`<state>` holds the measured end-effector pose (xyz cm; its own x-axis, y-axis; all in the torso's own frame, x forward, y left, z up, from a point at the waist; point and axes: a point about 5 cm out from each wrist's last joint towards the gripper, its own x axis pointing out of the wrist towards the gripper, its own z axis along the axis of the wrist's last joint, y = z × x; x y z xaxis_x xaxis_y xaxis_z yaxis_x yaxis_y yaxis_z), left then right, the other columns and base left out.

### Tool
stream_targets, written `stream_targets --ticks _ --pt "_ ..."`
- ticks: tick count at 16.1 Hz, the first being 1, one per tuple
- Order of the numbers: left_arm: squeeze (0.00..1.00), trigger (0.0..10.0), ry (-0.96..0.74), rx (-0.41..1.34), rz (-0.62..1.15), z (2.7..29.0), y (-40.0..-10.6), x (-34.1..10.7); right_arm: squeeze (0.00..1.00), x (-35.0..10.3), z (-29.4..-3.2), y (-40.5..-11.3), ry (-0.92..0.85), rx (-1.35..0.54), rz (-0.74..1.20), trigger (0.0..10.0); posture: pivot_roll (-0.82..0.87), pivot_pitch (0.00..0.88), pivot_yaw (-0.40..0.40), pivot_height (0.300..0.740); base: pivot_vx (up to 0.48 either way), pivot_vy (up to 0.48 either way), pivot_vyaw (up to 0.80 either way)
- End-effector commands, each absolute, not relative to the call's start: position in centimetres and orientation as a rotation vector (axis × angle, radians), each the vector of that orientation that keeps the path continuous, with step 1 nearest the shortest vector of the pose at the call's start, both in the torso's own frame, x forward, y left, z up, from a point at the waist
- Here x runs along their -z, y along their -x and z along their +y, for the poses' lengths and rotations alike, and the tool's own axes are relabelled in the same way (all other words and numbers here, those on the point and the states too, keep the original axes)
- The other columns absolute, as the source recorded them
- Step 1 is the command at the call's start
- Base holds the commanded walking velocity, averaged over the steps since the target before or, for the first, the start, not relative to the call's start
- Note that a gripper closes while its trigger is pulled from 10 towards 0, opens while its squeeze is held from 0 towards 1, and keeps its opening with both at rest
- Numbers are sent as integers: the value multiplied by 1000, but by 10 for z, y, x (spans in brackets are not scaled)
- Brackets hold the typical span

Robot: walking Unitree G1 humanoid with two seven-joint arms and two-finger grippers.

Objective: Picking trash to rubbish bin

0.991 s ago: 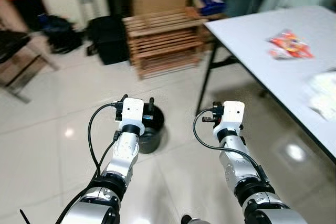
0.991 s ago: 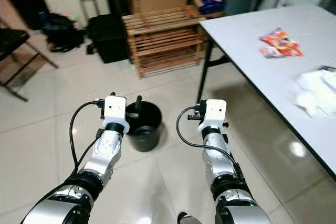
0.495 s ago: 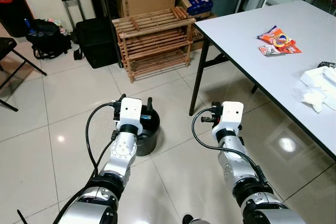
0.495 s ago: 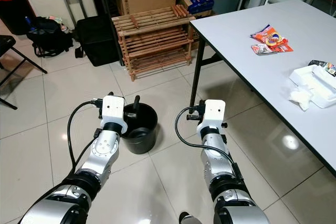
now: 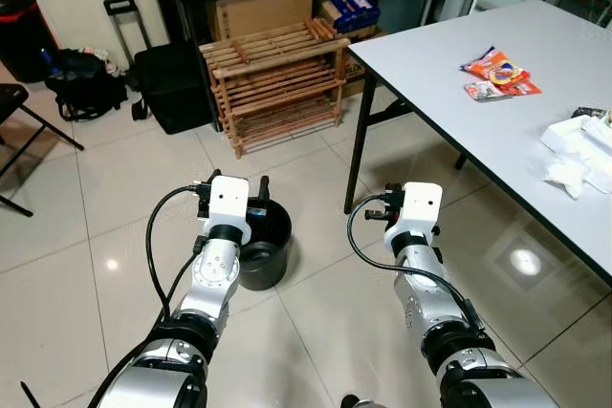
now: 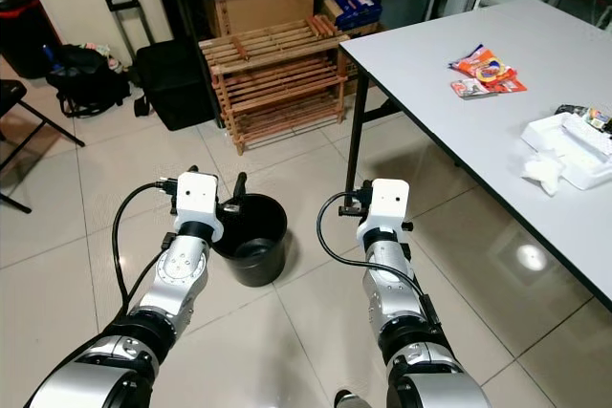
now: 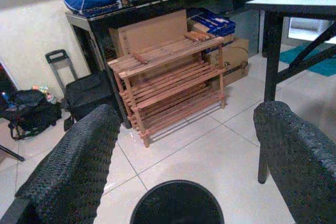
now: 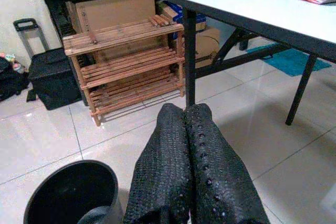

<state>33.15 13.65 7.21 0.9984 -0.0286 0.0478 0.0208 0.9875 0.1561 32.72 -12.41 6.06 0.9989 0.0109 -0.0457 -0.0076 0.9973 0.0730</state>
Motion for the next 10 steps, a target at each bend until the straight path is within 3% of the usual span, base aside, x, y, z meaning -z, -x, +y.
stream_targets --ticks 1,3,6,10 --pt "0 10000 -142 17 -49 135 -331 -72 0 -63 -125 -329 -55 -15 36 10000 1 0 62 740 0 0 -800" --pt "0 10000 -148 38 -48 128 -330 -71 0 -63 -127 -328 -48 -14 36 10000 1 0 55 740 0 0 -800" --pt "0 10000 -149 27 -45 128 -330 -70 0 -63 -129 -328 -45 -14 35 10000 -3 6 48 740 0 -480 -800" --pt "0 10000 -131 33 -48 126 -330 -71 0 -63 -132 -329 -41 -6 35 10000 -6 14 47 740 0 0 -800"
